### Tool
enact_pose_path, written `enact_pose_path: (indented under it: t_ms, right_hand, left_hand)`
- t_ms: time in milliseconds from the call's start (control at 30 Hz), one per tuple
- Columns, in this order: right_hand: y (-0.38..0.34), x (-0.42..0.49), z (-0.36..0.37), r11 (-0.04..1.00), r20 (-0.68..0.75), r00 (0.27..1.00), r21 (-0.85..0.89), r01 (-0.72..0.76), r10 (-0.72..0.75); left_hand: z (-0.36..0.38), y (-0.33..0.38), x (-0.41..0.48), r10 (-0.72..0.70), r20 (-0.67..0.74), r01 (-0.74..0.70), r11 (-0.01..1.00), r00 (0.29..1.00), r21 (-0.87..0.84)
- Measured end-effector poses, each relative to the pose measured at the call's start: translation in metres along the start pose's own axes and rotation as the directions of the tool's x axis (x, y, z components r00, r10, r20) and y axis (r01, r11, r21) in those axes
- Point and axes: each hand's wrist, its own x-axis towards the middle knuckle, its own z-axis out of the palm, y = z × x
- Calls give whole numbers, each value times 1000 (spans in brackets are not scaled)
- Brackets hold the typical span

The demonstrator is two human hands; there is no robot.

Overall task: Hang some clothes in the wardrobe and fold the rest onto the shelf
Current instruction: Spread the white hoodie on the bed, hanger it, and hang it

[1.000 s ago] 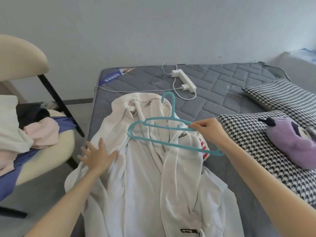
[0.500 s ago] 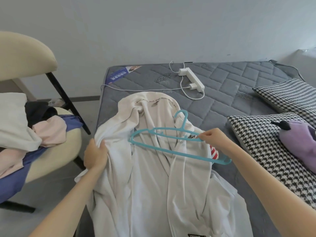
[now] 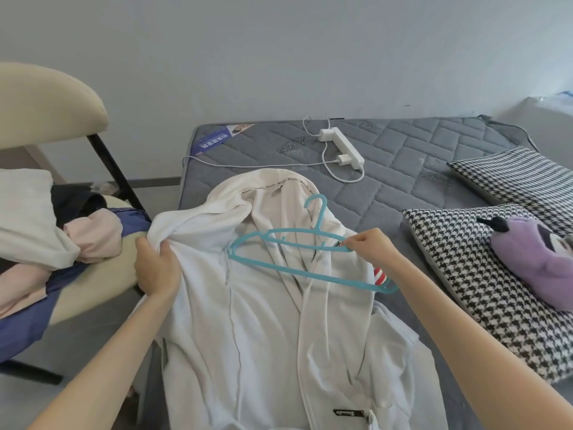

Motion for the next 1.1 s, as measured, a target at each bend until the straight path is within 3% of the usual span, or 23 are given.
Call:
enact_pose_path:
  t_ms: [167,333,467,567,700,767,800,833,867,933,1000,1100]
  right_hand:
    - [-4,-3,20,995,167,984,69,-74,62]
    - [-20,6,47,990,211,976,114,-79,53]
    - [-35,20,63,989,272,962,132,-67,29]
    - [-35,30,68,986,291,956,150,-75,29]
    - [-26,41,71,969,295,952,202,-140,76]
    - [-22,43,76,956,296,947,218,-197,128]
    - [-22,44,81,946,303,942,235,-222,146]
    - [-24,44,87,932,314,937,267,-243,154]
    - [-28,43,93,916,327,933,307,-256,152]
    - [-40,43,105,910,330,938,346,-229,111]
    - [-52,44,111,934,312,950,330,-137,29]
    - [-64,50,114,963,258,963,270,5,-77]
  left_hand:
    - [1,0,-5,207,55,-208,978,977,-1]
    - [1,-6,-10,405,71,-411,893,911,184]
    - [-10,-8,-21,457,61,-461,873,887,160]
    - [-16,-6,-26,437,158,-456,883,885,112]
    - [-11,-1,-37,503,275,-568,776,819,274]
    - [-7,10,-48,336,412,-426,892,847,148]
    - [-4,17,-56,186,541,-225,974,820,6]
    - [0,24,-66,57,666,-3,997,744,-81]
    - [5,29,-75,2,757,125,986,653,-110]
    - [16,30,-93,27,861,109,989,508,-96]
    - [24,24,-105,51,910,36,997,412,-73]
    - [24,9,-100,49,911,-18,999,409,-45]
